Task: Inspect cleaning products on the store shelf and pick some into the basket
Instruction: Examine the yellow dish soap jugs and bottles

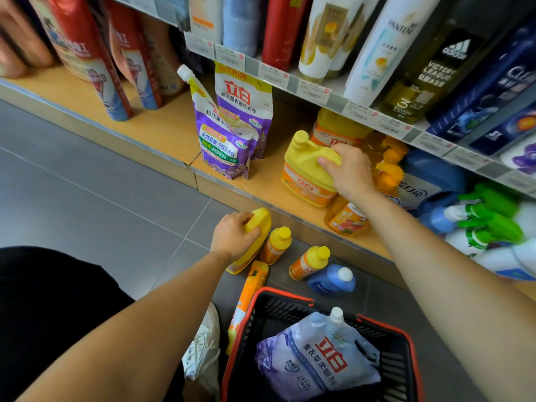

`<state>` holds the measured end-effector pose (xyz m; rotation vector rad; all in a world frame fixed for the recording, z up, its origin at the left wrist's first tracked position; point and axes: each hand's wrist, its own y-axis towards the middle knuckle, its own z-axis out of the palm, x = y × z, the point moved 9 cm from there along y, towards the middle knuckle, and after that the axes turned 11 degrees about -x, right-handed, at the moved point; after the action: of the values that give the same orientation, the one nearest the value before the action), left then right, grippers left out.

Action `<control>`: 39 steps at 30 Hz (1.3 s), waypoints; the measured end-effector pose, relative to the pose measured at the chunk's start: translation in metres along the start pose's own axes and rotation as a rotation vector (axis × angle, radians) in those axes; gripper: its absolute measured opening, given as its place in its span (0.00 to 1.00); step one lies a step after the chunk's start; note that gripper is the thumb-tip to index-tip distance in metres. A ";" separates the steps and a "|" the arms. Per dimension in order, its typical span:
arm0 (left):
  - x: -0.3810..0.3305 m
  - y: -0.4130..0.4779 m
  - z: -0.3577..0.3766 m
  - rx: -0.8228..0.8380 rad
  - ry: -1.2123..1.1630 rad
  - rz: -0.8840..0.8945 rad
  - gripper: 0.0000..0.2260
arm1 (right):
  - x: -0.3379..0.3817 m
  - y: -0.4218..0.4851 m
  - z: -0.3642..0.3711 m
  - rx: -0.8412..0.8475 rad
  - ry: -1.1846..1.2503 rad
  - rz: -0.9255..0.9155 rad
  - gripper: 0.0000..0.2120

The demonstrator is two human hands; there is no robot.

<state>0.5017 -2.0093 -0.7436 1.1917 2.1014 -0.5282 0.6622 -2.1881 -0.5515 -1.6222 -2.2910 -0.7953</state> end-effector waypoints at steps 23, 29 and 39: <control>-0.257 -0.106 -0.133 0.303 -0.767 0.408 0.19 | 0.039 -0.123 -0.195 0.257 0.276 -0.220 0.05; -0.272 -0.165 -0.103 0.800 -0.705 0.390 0.17 | 0.003 -0.181 -0.208 0.437 0.555 -0.123 0.10; -0.281 -0.211 -0.060 0.976 -0.848 0.310 0.25 | -0.046 -0.223 -0.213 0.429 0.831 0.028 0.10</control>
<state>0.4032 -2.2464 -0.4962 1.3755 0.8762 -1.6572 0.4471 -2.3955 -0.4640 -0.8883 -1.6711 -0.7170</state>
